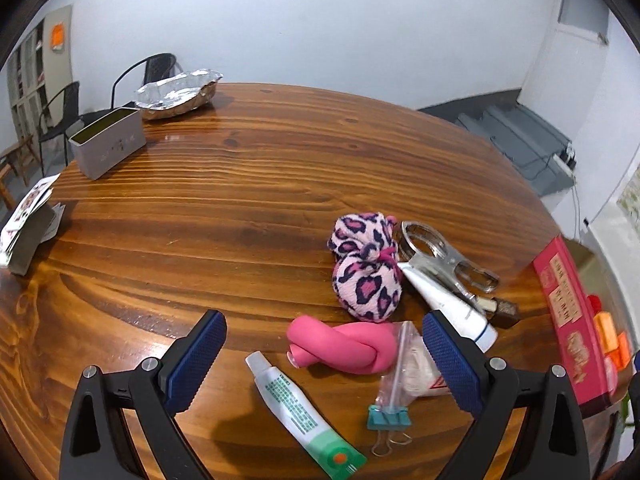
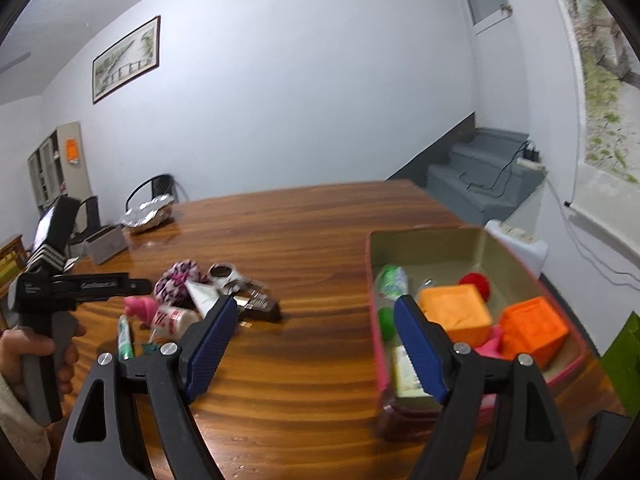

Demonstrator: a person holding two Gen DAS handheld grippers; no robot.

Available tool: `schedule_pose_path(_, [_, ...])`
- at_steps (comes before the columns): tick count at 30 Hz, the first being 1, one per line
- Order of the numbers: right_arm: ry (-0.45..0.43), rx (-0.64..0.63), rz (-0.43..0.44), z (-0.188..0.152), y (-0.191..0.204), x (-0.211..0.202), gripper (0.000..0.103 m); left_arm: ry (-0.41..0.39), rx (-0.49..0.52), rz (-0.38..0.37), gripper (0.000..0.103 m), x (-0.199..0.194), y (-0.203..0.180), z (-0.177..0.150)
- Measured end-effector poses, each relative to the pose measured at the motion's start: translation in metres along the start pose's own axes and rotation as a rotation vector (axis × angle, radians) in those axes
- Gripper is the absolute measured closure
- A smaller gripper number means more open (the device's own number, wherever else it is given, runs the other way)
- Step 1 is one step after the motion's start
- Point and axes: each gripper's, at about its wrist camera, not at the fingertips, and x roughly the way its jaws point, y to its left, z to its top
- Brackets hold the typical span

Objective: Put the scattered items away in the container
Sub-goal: 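Move both open tools back over the remaining items on the table, then grasp the pink twisted foam toy with the left tool while the right tool grasps the white Z-labelled bottle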

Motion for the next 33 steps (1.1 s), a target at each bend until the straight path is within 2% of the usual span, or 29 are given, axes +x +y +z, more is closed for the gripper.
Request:
schedule_pose_path(2, [0.012,0.001,0.006,-0.001,-0.001,0.003,0.02,0.024,0.013,0.004,0.003,0.01,-0.002,-0.003])
schedule_pose_path(4, [0.017,0.004,0.01,-0.002,-0.003,0.004,0.02,0.049,0.018,-0.004,0.008,0.017,-0.003,-0.005])
schedule_pose_path(7, [0.025,0.016,0.018,-0.004,-0.005,0.005,0.02,0.084,0.03,-0.012,0.038,0.027,-0.005,-0.008])
schedule_pose_path(12, [0.044,0.013,0.03,-0.006,-0.001,0.01,0.02,0.074,0.027,-0.001,0.04,0.022,-0.006,-0.009])
schedule_pose_path(21, [0.074,-0.045,0.055,-0.012,0.014,0.015,0.02,-0.026,0.003,-0.001,0.04,-0.017,0.0,-0.003])
schedule_pose_path(26, [0.149,-0.036,0.131,-0.013,0.027,0.029,0.02,-0.05,-0.006,-0.008,0.04,-0.03,0.005,-0.001])
schedule_pose_path(33, [0.246,-0.095,0.225,-0.006,0.074,0.056,0.02,-0.064,-0.045,0.004,0.04,-0.036,0.021,0.003])
